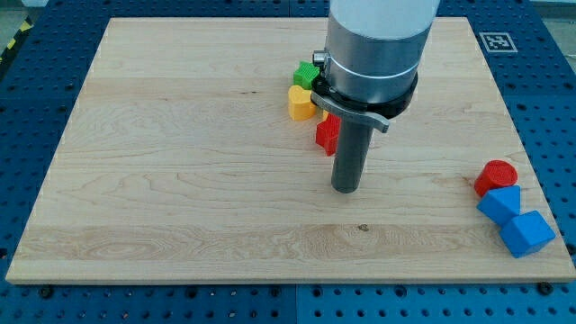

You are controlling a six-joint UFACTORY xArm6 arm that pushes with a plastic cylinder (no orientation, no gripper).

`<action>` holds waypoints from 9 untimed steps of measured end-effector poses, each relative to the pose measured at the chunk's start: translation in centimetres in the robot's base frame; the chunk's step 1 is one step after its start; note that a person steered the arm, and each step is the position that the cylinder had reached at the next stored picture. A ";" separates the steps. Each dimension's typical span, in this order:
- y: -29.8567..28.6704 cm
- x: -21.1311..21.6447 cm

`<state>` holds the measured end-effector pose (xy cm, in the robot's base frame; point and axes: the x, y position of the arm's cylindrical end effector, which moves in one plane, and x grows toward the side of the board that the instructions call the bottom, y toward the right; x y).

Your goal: Place the red circle close to the red star

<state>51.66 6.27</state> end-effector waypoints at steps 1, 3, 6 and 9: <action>0.6 0.0; 6.7 2.4; 22.1 -8.1; 23.5 1.4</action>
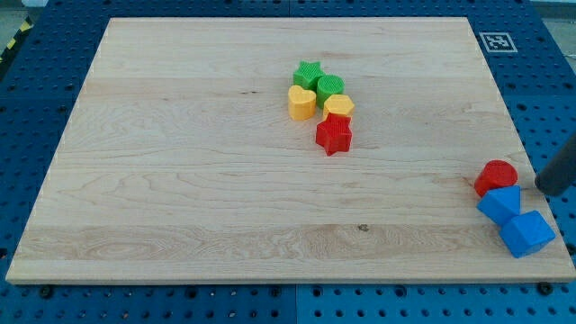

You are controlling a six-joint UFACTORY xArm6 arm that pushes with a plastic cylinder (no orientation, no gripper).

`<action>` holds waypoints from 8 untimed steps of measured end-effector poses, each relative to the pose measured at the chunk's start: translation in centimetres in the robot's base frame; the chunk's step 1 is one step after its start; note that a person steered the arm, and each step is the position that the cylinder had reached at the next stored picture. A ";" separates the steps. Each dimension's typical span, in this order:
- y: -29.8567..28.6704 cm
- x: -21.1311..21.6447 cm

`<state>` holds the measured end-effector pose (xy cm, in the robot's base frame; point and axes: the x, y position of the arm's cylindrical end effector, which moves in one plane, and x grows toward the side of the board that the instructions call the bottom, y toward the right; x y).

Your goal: Place the red circle close to the red star

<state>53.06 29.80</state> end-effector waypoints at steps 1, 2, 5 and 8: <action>-5.5 -0.5; -8.5 -0.3; -10.4 -2.8; -13.7 -5.2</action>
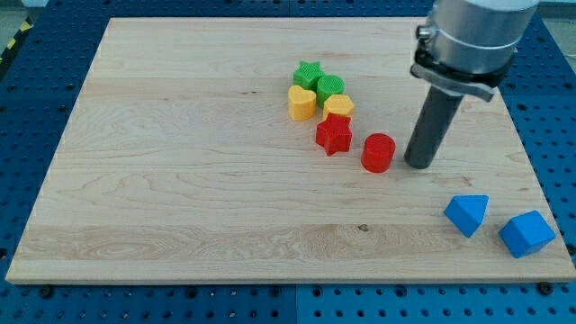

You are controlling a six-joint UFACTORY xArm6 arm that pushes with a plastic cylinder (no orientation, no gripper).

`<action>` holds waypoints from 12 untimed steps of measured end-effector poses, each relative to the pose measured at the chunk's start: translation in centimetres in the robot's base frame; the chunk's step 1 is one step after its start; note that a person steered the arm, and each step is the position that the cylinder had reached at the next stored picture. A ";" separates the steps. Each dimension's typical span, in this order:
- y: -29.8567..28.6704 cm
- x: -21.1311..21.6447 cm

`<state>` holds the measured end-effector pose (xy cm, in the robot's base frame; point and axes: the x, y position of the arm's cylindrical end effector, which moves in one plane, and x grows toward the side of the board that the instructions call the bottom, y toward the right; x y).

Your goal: Place the red circle close to the red star

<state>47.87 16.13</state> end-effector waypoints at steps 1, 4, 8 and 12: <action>-1.6 -0.1; -8.6 2.9; -14.9 2.1; -14.9 4.1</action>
<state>51.94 1.21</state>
